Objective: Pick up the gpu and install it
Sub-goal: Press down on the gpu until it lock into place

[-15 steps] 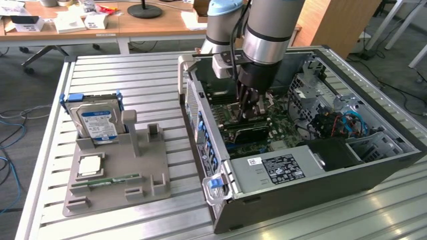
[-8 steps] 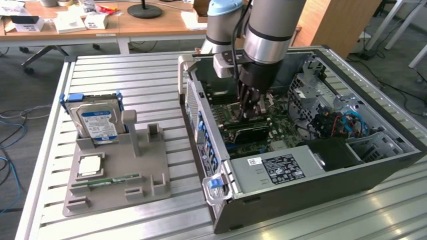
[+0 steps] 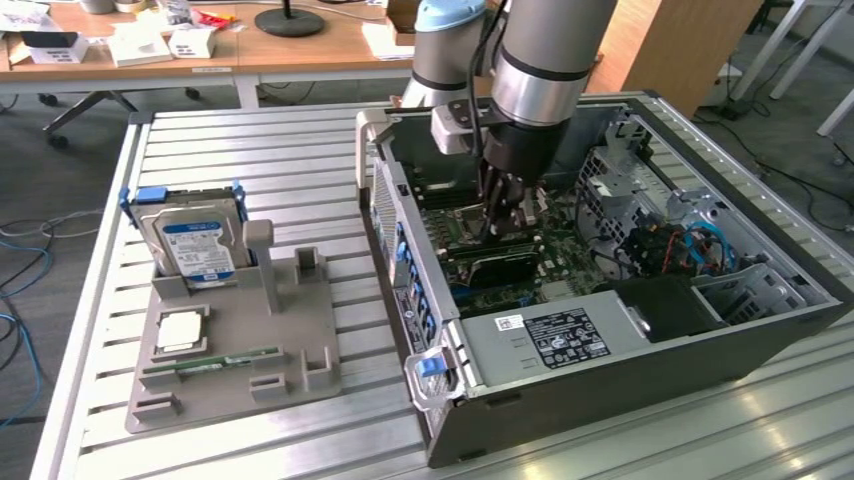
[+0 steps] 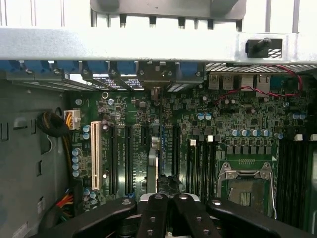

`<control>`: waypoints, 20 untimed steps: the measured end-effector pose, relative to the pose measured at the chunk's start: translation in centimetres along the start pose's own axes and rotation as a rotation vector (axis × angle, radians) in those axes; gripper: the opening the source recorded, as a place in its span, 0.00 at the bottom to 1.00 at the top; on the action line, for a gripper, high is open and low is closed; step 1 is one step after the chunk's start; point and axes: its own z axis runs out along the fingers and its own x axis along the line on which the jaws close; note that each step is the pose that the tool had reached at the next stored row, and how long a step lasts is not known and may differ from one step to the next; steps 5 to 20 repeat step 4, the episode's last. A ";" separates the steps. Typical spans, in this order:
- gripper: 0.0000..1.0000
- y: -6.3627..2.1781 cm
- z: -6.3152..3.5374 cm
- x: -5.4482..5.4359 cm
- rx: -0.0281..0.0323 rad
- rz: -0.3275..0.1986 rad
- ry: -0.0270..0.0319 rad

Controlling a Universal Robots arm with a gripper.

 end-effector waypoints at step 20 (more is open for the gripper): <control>0.11 0.00 0.00 0.0 0.0000 0.000 0.0001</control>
